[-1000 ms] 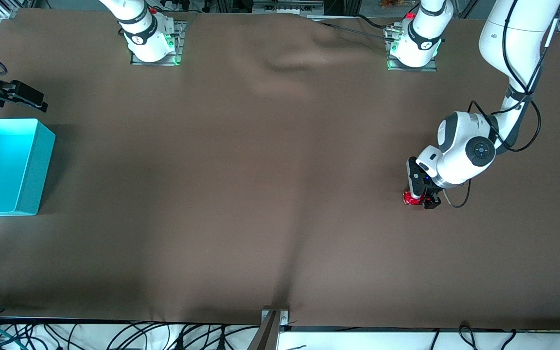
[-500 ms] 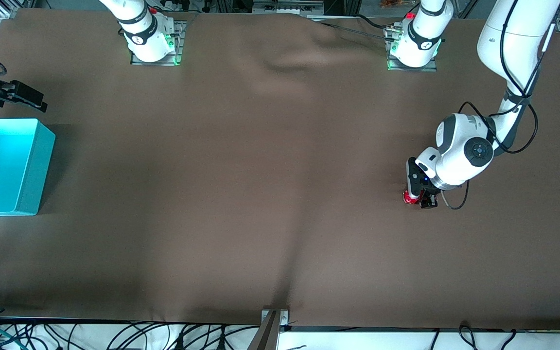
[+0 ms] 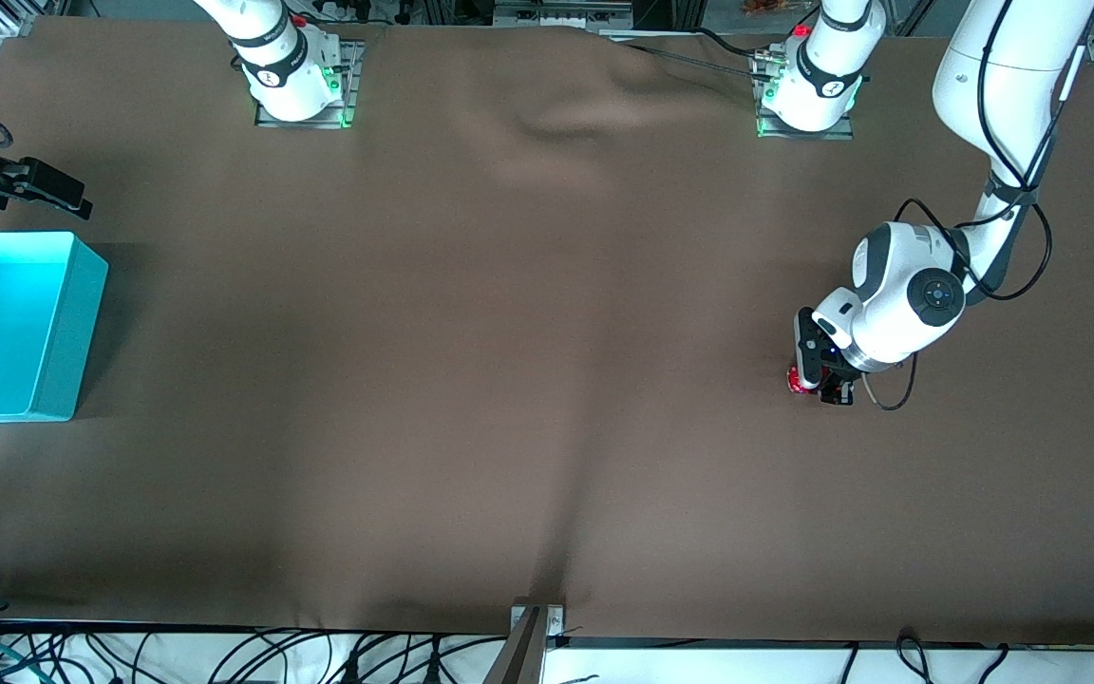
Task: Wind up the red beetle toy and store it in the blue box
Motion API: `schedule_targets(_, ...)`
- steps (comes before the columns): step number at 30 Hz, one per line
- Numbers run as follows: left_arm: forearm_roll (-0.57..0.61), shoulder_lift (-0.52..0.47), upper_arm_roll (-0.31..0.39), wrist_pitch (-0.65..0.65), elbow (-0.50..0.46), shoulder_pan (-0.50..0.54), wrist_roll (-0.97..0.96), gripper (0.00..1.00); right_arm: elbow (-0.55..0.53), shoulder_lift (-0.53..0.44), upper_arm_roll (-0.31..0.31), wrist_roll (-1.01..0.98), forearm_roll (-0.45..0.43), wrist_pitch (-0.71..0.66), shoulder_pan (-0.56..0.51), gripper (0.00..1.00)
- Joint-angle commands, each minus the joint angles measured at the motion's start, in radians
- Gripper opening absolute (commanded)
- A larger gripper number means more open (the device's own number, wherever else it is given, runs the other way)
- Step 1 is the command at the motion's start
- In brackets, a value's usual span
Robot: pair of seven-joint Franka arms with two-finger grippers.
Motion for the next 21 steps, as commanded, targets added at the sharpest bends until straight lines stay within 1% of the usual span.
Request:
schedule_targets(1, 0.024, 0.013, 0.004, 0.006, 0.010, 0.005, 0.011, 0.16, -0.001, -0.005, -0.003, -0.001, 0.010, -0.010, 0.000, 1.00)
schedule_targets(14, 0.024, 0.035, 0.006, 0.006, 0.010, 0.059, 0.072, 0.16, -0.001, -0.005, -0.003, -0.001, 0.011, -0.011, 0.000, 1.00)
schedule_targets(21, 0.024, 0.036, 0.014, 0.006, 0.010, 0.109, 0.167, 0.16, -0.001, -0.005, -0.003, -0.001, 0.010, -0.011, 0.000, 1.00)
